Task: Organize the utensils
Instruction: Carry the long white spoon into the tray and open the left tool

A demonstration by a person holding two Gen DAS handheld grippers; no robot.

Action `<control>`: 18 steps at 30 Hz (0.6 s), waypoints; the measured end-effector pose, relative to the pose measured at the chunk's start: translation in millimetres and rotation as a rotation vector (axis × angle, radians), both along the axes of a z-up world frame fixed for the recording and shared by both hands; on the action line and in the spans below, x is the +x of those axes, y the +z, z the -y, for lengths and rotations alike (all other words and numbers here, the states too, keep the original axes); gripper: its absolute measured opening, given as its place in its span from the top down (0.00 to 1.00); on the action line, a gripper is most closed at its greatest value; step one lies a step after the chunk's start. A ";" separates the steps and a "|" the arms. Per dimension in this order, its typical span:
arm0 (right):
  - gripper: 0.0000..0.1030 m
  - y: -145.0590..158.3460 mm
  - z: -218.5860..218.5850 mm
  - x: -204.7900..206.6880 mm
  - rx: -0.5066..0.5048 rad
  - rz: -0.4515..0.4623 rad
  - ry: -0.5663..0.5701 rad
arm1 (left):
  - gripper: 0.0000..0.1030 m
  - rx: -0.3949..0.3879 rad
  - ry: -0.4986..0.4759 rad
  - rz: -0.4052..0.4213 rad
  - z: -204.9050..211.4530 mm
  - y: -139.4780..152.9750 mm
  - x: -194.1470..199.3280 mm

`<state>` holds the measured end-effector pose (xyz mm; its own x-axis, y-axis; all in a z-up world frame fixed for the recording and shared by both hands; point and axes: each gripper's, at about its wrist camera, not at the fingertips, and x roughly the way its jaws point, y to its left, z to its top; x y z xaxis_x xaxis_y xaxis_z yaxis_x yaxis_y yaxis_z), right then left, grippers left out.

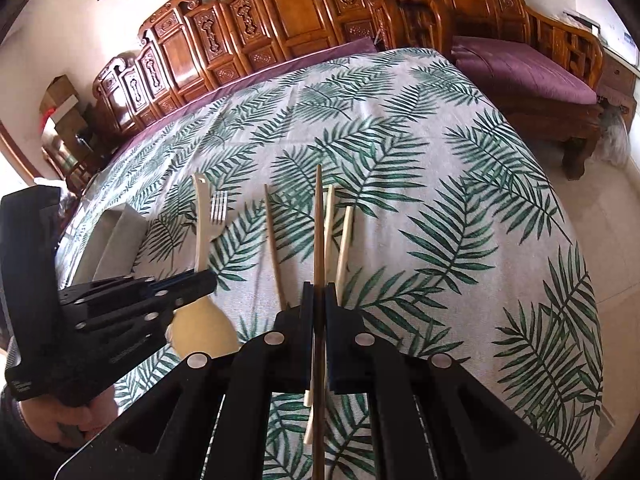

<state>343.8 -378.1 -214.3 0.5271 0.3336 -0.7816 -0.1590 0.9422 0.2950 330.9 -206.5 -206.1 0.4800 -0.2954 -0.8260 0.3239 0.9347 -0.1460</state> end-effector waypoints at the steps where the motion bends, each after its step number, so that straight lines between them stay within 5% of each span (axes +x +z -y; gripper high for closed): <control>1: 0.94 1.9 -3.0 -0.5 -0.002 0.005 0.007 | 0.97 0.007 -0.002 0.010 -3.0 4.2 -4.0; 18: 0.94 29.2 -54.1 -18.4 -0.033 0.063 0.115 | 0.97 0.051 0.045 0.098 -74.4 53.9 -47.5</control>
<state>325.4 -324.1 -185.1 0.5350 0.3694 -0.7598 -0.2837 0.9257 0.2502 283.4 -132.2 -152.3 0.5711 -0.2305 -0.7879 0.2914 0.9542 -0.0678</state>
